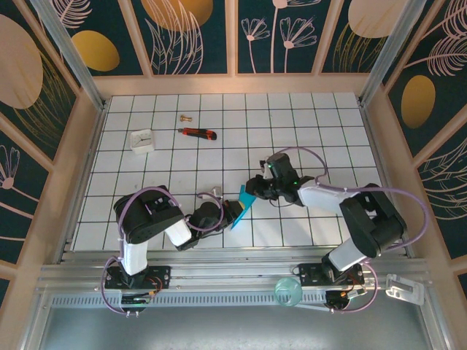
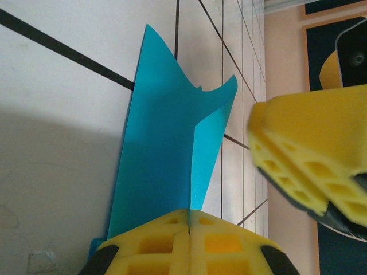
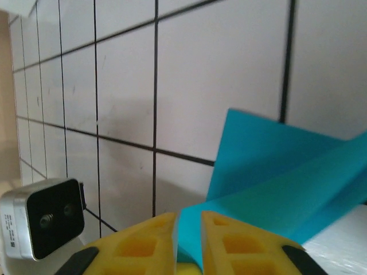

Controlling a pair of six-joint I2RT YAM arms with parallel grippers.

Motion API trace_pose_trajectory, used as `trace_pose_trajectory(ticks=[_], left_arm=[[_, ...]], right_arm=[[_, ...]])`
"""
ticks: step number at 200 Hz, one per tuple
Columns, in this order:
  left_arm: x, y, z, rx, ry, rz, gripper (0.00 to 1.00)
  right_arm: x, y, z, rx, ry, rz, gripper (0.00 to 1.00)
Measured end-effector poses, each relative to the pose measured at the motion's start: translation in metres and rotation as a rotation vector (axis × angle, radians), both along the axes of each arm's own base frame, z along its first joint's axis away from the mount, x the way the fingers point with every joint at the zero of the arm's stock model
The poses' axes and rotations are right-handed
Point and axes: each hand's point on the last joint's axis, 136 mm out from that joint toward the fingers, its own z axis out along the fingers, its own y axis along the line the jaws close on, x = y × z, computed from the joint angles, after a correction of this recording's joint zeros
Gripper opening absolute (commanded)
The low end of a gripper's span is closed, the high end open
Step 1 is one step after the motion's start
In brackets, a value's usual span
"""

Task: Fold a paper plane with a square sheet of paper (pick it up from the middle)
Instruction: Fold the wing for the fifth time at the center of the table.

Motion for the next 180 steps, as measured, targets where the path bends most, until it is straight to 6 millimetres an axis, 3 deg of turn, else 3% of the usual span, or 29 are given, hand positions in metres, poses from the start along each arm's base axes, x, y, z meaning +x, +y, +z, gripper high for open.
trace_pose_trajectory(ticks=[46,180], left_arm=[[0.0,0.0,-0.001,-0.002,0.01,0.003,0.0],[0.001,-0.008,-0.004,0.003,0.048,-0.007,0.0]], right_arm=[[-0.005,0.008,-0.024,-0.015,0.047,0.029,0.12],[-0.01,-0.001,-0.039,-0.042,0.051,0.008,0.09]])
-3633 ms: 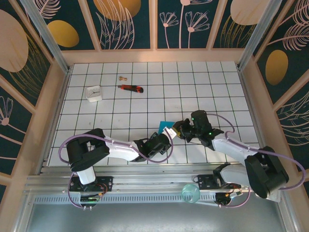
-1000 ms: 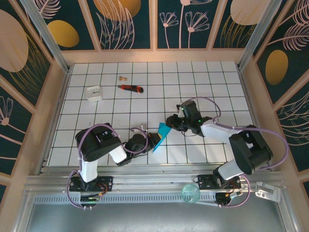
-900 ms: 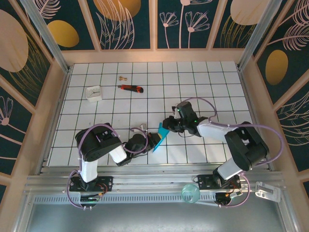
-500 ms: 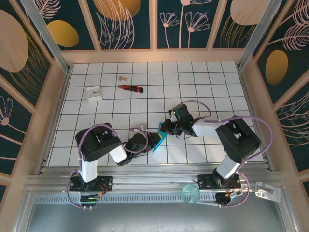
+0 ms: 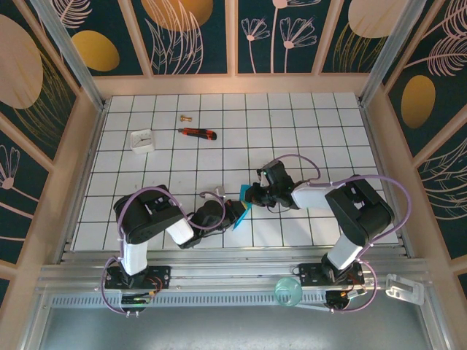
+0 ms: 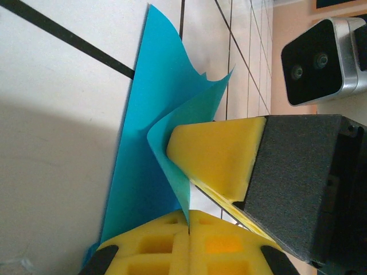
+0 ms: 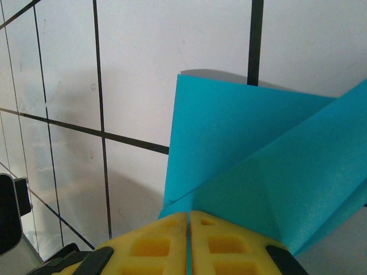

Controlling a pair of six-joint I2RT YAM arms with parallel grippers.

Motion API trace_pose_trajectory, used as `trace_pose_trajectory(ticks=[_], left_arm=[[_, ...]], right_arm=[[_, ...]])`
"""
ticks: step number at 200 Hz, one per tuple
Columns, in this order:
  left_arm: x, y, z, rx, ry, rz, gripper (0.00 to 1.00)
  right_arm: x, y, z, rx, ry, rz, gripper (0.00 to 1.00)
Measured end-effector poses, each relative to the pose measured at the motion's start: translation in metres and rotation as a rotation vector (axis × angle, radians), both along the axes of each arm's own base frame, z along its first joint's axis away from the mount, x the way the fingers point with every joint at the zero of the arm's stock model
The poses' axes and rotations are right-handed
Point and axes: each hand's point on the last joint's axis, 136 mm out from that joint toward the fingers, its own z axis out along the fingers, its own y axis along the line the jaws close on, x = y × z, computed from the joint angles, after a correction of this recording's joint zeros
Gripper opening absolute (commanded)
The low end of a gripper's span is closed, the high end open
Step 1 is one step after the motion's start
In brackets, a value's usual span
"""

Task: Fold a paper plane with a square sheet of paper (pick it up from the middle)
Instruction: Fold the wing for the fifth time at the center of the table.

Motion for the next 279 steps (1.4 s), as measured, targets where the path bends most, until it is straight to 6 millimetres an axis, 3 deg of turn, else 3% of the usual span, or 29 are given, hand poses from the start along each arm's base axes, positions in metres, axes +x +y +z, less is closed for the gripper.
trace_pose_trajectory(ticks=[48,95,121,169,212,279], left_arm=[[0.0,0.0,-0.001,0.006,0.012,0.002,0.0],[0.0,0.005,-0.003,0.052,0.014,0.01,0.18],[0.002,0.012,0.004,0.093,-0.014,0.024,0.3],[0.002,0.025,0.029,0.145,-0.091,0.025,0.43],[-0.007,0.022,0.047,0.228,-0.167,-0.083,0.4],[-0.028,0.008,0.031,0.37,-0.163,-0.311,0.28]], right_arm=[[0.001,0.001,-0.007,-0.002,0.006,0.003,0.09],[0.0,0.0,-0.008,0.005,-0.003,0.006,0.08],[0.0,0.0,-0.008,0.005,-0.005,0.008,0.07],[0.0,0.0,-0.008,0.005,-0.007,0.011,0.07],[0.0,0.0,-0.008,0.005,-0.011,0.017,0.07],[0.0,0.001,-0.008,0.005,-0.014,0.022,0.07]])
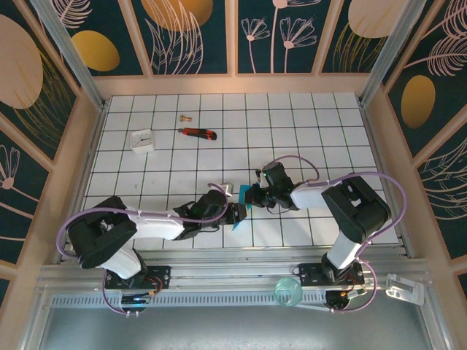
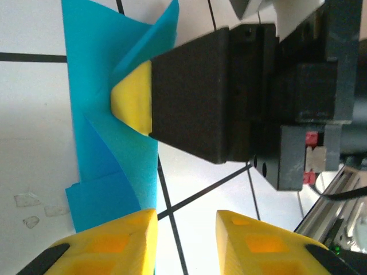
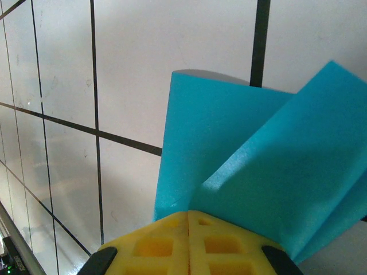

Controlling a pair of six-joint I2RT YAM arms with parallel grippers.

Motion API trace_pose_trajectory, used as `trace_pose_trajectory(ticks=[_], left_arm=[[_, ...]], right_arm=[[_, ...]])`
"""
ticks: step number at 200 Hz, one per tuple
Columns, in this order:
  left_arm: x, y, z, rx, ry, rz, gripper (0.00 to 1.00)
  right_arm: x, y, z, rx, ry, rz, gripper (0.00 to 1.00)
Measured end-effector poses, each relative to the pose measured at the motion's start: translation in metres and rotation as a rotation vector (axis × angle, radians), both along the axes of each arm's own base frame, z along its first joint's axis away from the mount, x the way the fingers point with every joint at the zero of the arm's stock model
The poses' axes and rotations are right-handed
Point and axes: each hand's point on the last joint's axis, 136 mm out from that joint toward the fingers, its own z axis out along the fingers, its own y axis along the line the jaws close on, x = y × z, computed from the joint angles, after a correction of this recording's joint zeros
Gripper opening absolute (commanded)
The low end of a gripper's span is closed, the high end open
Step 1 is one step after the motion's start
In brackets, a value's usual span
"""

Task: Fold a paper plane with a square sheet of paper (pick it up from the middle)
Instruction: Fold the wing for the fifth time at the center of the table.

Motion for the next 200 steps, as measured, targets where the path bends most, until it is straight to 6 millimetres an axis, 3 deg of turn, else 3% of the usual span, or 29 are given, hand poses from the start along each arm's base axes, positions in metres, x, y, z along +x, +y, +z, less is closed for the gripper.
trace_pose_trajectory(ticks=[55,128,200], left_arm=[[-0.009,0.008,-0.021,0.084,0.027,-0.041,0.21],[-0.012,0.009,-0.024,0.086,0.042,-0.046,0.07],[-0.02,0.013,-0.036,0.03,0.121,-0.014,0.04]], right_arm=[[0.0,0.0,0.0,0.001,0.002,0.002,0.06],[0.0,0.0,0.0,0.002,0.003,0.002,0.07],[-0.001,0.001,0.0,0.006,0.005,0.006,0.07]])
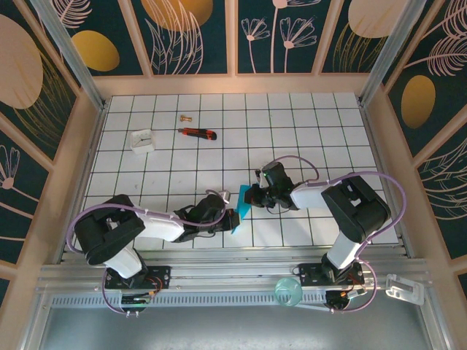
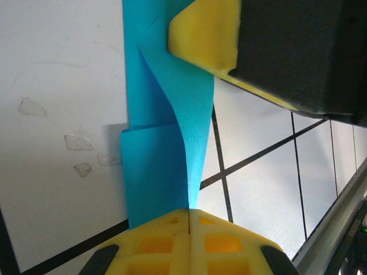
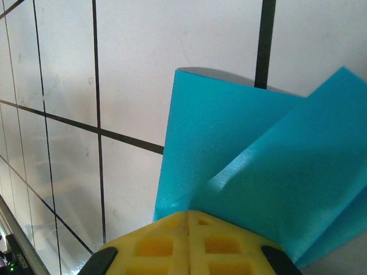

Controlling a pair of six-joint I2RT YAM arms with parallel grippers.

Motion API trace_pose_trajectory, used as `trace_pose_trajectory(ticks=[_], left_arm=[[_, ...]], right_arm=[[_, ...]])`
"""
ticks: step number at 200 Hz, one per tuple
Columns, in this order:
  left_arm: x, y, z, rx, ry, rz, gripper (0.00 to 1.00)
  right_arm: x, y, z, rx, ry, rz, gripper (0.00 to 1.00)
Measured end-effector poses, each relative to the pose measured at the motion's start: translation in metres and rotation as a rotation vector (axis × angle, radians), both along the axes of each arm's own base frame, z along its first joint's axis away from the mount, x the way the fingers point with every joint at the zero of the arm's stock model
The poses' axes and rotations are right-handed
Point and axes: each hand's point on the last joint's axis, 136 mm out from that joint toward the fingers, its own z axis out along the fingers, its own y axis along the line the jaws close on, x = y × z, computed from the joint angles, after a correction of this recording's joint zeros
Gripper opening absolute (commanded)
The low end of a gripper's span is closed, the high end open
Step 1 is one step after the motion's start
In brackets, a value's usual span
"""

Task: Fold a paper plane with a square sheet of paper (pick it up from the middle)
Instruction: Fold the wing for the fifth time at the center of the table.

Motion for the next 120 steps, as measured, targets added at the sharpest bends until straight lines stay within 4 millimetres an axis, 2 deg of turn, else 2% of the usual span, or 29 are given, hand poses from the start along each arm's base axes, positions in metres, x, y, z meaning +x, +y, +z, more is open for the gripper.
trace_pose_trajectory(ticks=[31,70,120], left_arm=[[-0.002,0.001,-0.001,-0.019,0.02,0.016,0.07],[-0.005,0.005,0.001,-0.017,0.026,0.015,0.19],[-0.011,0.015,0.007,0.037,-0.01,-0.028,0.24]], right_arm=[[-0.001,0.001,0.0,0.003,0.004,0.004,0.07],[-0.001,0.001,0.0,0.006,0.005,0.007,0.07],[-0.001,0.002,-0.001,0.008,0.005,0.008,0.06]])
